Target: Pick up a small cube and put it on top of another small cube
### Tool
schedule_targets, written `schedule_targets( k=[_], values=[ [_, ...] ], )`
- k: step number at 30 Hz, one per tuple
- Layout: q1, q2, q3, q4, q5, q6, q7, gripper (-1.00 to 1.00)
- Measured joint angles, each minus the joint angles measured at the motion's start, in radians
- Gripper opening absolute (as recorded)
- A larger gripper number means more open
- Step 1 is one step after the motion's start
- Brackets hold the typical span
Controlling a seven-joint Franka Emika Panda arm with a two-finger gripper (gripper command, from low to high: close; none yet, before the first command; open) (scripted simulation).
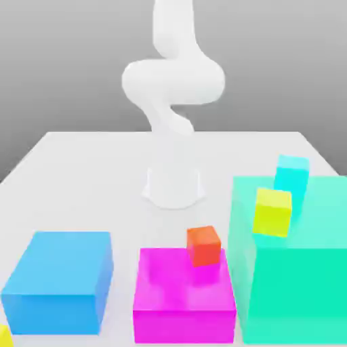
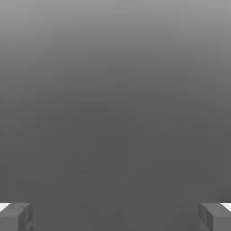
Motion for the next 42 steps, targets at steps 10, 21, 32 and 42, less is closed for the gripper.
schedule_targets(
  k=[10, 21, 32, 42],
  values=[
    [0.008, 0.366, -0.156, 0.068, 0.089, 0.060, -0.125, 0.00],
    [-0.072, 0.768, -0.253, 0.142, 0.224, 0.121, -0.288, 0.00],
    [-0.193, 1.151, -0.282, 0.212, 0.268, 0.196, -0.389, 0.00],
    [-0.257, 1.351, -0.235, 0.259, 0.322, 0.310, -0.439, -1.00]
  ],
)
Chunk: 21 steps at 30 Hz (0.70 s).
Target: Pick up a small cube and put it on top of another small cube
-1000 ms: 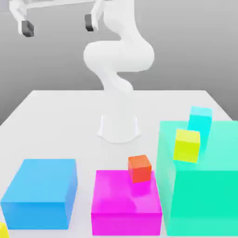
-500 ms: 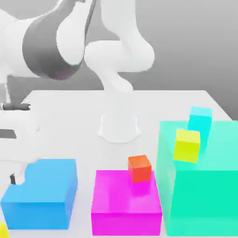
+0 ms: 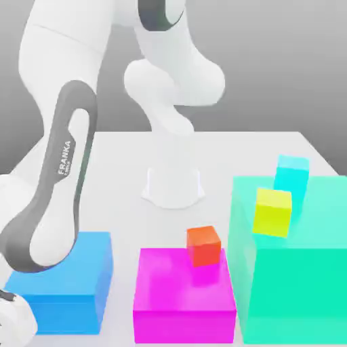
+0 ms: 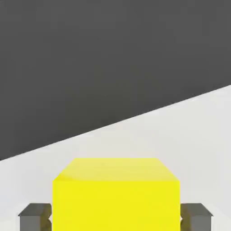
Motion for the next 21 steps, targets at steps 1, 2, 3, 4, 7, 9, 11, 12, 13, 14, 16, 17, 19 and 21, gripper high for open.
schedule_targets(
  k=[1, 2, 3, 4, 7, 9, 11, 12, 13, 14, 16, 17, 19, 21],
  values=[
    [0.000, 0.000, 0.000, 0.000, 0.001, 0.000, -0.001, -1.00],
    [-0.004, 0.012, 0.004, 0.003, 0.005, 0.008, -0.004, -1.00],
    [0.001, -0.001, -0.002, 0.000, 0.000, -0.001, 0.000, -1.00],
    [0.009, -0.025, -0.012, -0.007, -0.010, -0.020, 0.007, -1.00],
    [0.041, -0.125, -0.046, -0.037, -0.055, -0.088, 0.023, -1.00],
    [0.069, -0.197, -0.035, -0.083, -0.096, -0.109, -0.026, -1.00],
    [0.098, -0.268, -0.017, -0.134, -0.137, -0.126, -0.089, -1.00],
    [0.111, -0.303, -0.006, -0.160, -0.156, -0.134, -0.123, -1.00],
    [0.124, -0.338, 0.005, -0.186, -0.175, -0.141, -0.157, -1.00],
    [0.135, -0.373, 0.018, -0.212, -0.194, -0.149, -0.192, -1.00],
    [0.158, -0.442, 0.044, -0.264, -0.226, -0.165, -0.266, -1.00],
    [0.169, -0.477, 0.058, -0.290, -0.240, -0.172, -0.304, -1.00],
    [0.198, -0.545, 0.085, -0.343, -0.265, -0.187, -0.384, -1.00],
    [0.238, -0.612, 0.107, -0.396, -0.285, -0.201, -0.467, -1.00]
  ],
)
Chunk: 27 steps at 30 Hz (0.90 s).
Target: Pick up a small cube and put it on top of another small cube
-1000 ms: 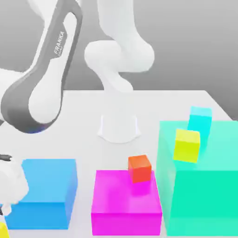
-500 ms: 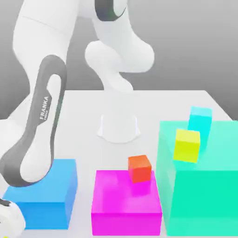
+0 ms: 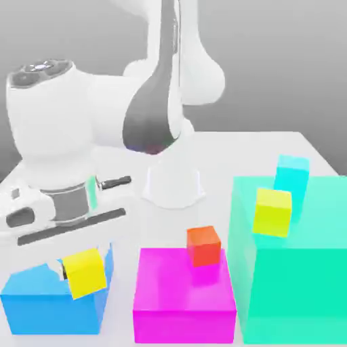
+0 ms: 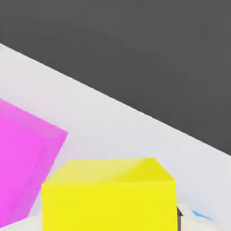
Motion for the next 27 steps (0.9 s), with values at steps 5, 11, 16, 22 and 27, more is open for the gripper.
schedule_targets(
  k=[5, 11, 16, 22, 27],
  values=[
    [0.084, -0.168, 0.031, -0.133, -0.041, -0.031, -0.216, -1.00],
    [0.192, -0.371, 0.077, -0.296, -0.080, -0.058, -0.486, -1.00],
    [0.243, -0.352, 0.087, -0.381, -0.087, 0.054, -0.587, -1.00],
    [0.241, -0.272, 0.087, -0.406, -0.086, 0.159, -0.593, 1.00],
    [0.243, -0.297, 0.088, -0.400, -0.085, 0.129, -0.593, 1.00]
  ],
)
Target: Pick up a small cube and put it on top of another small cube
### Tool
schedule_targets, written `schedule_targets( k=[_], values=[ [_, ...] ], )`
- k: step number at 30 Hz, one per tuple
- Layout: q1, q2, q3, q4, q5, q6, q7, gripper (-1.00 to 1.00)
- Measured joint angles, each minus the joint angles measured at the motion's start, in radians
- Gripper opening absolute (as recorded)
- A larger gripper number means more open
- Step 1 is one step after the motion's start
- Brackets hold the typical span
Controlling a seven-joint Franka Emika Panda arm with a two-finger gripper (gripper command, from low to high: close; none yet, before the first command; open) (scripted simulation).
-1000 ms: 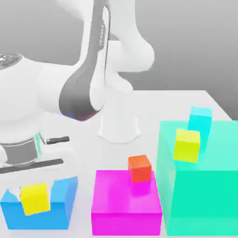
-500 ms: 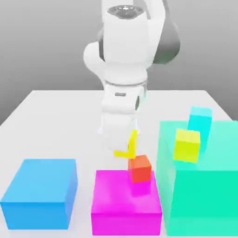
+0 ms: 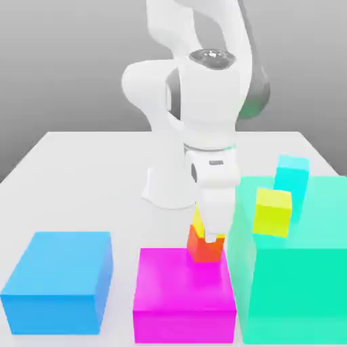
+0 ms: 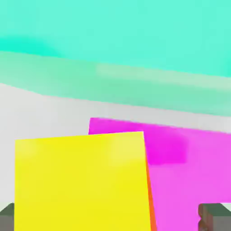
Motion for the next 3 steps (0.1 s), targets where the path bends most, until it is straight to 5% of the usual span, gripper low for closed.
schedule_targets(
  k=[3],
  values=[
    [-0.002, -0.089, 0.003, 0.025, -0.003, -0.113, 0.003, 1.00]
  ],
)
